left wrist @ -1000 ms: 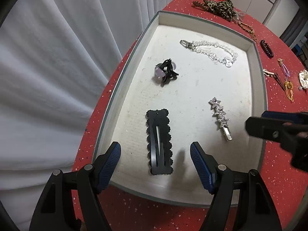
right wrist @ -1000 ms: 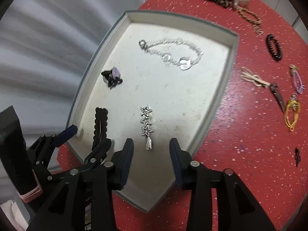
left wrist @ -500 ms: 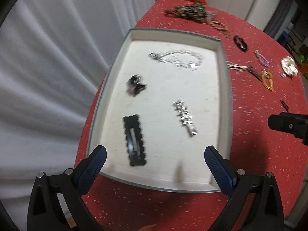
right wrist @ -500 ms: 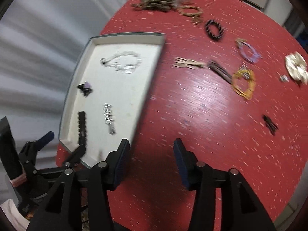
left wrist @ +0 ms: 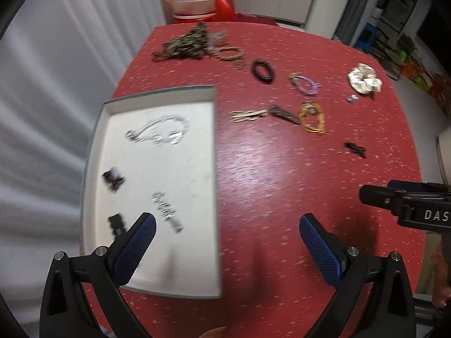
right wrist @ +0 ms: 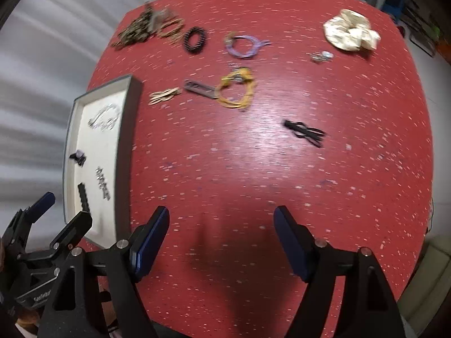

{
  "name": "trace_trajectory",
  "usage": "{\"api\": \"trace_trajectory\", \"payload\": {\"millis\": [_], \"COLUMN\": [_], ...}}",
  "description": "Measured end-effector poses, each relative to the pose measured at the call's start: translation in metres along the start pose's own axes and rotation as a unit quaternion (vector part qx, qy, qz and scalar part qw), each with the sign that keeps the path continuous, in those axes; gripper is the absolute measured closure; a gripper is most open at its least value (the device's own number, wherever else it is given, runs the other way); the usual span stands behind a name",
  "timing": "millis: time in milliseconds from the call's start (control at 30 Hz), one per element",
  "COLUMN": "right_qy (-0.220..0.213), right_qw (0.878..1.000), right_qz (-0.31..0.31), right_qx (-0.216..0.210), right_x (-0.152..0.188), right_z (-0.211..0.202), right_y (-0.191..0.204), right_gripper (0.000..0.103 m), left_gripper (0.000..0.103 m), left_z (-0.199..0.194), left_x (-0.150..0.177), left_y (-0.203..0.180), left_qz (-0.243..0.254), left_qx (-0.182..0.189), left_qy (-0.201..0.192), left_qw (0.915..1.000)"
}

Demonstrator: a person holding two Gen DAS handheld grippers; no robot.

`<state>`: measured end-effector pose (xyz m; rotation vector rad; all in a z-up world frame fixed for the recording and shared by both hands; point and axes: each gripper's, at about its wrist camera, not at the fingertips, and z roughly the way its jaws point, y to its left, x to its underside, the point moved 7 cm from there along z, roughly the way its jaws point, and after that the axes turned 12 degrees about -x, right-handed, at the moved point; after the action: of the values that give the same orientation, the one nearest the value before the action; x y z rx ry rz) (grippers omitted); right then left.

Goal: Organize jewelry
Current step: 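Lift both open grippers away from the tray, then grasp the yellow sunflower hair tie with the left gripper while the right grasps the silver charm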

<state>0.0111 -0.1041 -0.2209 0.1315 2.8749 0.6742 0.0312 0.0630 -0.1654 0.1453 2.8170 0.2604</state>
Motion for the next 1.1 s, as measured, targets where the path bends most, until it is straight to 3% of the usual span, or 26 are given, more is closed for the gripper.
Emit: {"api": "trace_trajectory", "payload": {"millis": [167, 267, 700, 967, 1067, 1100], "right_qy": [-0.014, -0.023, -0.030, -0.046, -0.053, -0.056], "right_qw": [1.000, 0.999, 0.997, 0.997, 0.997, 0.997], "right_qz": [0.020, 0.031, 0.057, 0.042, 0.032, 0.028], "right_qx": [0.009, 0.014, 0.032, 0.045, 0.050, 0.052], "right_x": [-0.002, -0.004, -0.020, -0.058, -0.076, -0.083], "right_z": [-0.014, -0.021, -0.027, -0.023, -0.020, -0.018], "right_y": [-0.031, -0.050, -0.112, -0.124, -0.125, -0.126], "right_gripper": [0.023, 0.012, 0.012, 0.012, 0.012, 0.012], "left_gripper": [0.001, 0.001, 0.001, 0.001, 0.015, 0.015], "left_z": [-0.001, 0.006, 0.037, 0.058, 0.064, 0.066], "left_x": [-0.010, -0.013, -0.035, -0.066, -0.078, -0.082], "left_y": [-0.026, -0.038, -0.079, -0.087, -0.094, -0.096], "left_qz": [0.002, -0.003, -0.030, -0.057, -0.049, -0.045], "left_qx": [0.012, 0.017, 0.034, 0.036, 0.036, 0.035], "left_qy": [0.001, 0.014, 0.042, 0.035, 0.028, 0.026], "left_qw": [0.9999, 0.9998, 0.9981, 0.9971, 0.9978, 0.9981]}}
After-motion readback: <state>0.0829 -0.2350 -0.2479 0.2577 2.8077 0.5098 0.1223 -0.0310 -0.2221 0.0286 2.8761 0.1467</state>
